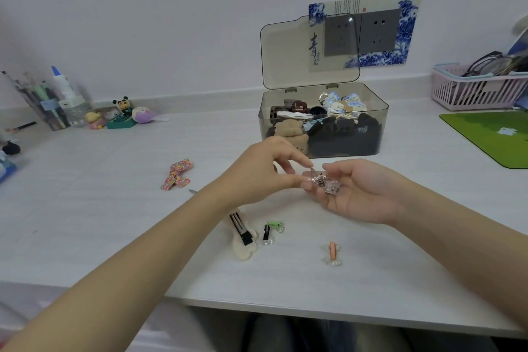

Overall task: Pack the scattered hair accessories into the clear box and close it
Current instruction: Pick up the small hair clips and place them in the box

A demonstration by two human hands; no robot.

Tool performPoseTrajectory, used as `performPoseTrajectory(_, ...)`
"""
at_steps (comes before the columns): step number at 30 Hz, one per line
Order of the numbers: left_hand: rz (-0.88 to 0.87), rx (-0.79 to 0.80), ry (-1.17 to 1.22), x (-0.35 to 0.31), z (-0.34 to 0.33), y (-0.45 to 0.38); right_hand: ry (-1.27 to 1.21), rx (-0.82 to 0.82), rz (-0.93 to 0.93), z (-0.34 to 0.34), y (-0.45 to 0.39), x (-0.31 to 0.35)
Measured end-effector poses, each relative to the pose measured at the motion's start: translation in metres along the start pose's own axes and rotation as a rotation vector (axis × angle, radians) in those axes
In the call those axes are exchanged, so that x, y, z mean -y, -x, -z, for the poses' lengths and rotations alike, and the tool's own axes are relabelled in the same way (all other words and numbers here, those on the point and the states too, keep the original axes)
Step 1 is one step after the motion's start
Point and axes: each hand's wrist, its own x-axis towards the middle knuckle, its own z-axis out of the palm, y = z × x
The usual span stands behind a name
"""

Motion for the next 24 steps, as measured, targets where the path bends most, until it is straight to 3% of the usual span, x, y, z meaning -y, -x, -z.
performPoseTrajectory(5, 0.14, 0.315, -0.215, -0.003, 0.019, 0.015, 0.195, -0.081, 0.092, -0.003, -0.002, -0.004)
performPoseTrajectory(10, 0.21, 0.408, -0.354, 0.004, 0.016, 0.024, 0.263, -0.059, 0.092, -0.01, -0.001, -0.012)
performPoseTrajectory(19, 0.222, 0.28, -0.266, 0.011, 0.012, 0.025, 0.286, -0.069, 0.092, -0.012, 0.002, -0.015)
performPoseTrajectory(24, 0.198, 0.172, -0.097, 0.01, 0.017, 0.024, 0.299, -0.083, 0.116, -0.015, 0.001, -0.018)
